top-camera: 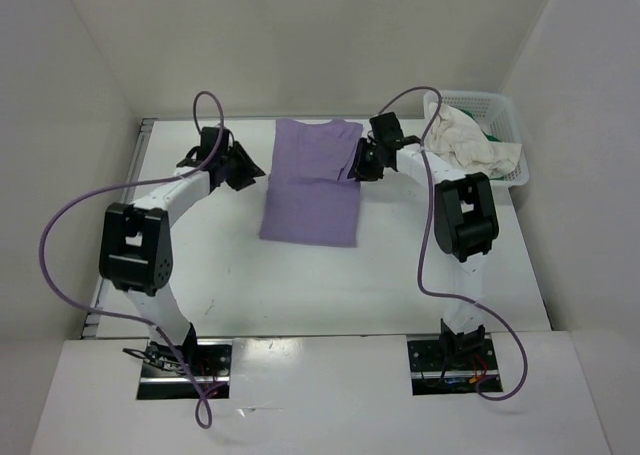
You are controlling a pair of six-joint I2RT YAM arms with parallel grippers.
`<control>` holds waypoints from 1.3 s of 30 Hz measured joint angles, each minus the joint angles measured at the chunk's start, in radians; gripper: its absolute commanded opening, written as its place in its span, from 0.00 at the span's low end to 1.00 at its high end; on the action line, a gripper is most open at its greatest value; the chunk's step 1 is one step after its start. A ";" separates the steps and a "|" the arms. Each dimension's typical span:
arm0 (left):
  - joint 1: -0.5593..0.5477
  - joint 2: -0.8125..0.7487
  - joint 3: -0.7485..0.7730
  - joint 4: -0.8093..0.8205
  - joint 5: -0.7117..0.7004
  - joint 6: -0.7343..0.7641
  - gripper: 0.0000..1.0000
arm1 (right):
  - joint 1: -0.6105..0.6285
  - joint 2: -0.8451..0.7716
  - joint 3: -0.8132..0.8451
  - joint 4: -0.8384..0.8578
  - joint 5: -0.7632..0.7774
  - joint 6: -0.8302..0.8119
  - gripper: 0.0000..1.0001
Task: Fold and stack the t-shirts
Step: Fold the folded rectangular tshirt in 1/3 of the way, then grab one side of the 2/3 rectangular tshirt with both arms
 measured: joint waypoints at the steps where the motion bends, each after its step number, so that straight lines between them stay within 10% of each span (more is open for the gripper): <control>1: 0.000 -0.042 -0.028 0.008 0.005 -0.002 0.42 | 0.000 -0.003 0.005 -0.004 0.000 0.000 0.35; 7: -0.127 -0.114 -0.154 0.114 0.049 -0.026 0.38 | 0.018 -0.040 0.002 -0.021 0.004 -0.010 0.01; 23: -0.158 -0.102 -0.445 0.219 0.103 -0.073 0.37 | 0.186 -0.182 -0.440 0.082 -0.060 0.072 0.02; 31: -0.214 -0.365 -0.676 0.178 0.090 -0.137 0.55 | 0.180 -0.309 -0.621 0.129 -0.061 0.113 0.04; 39: -0.165 -0.686 -0.685 0.031 0.013 -0.124 0.59 | 0.174 -0.469 -0.684 0.100 -0.073 0.124 0.31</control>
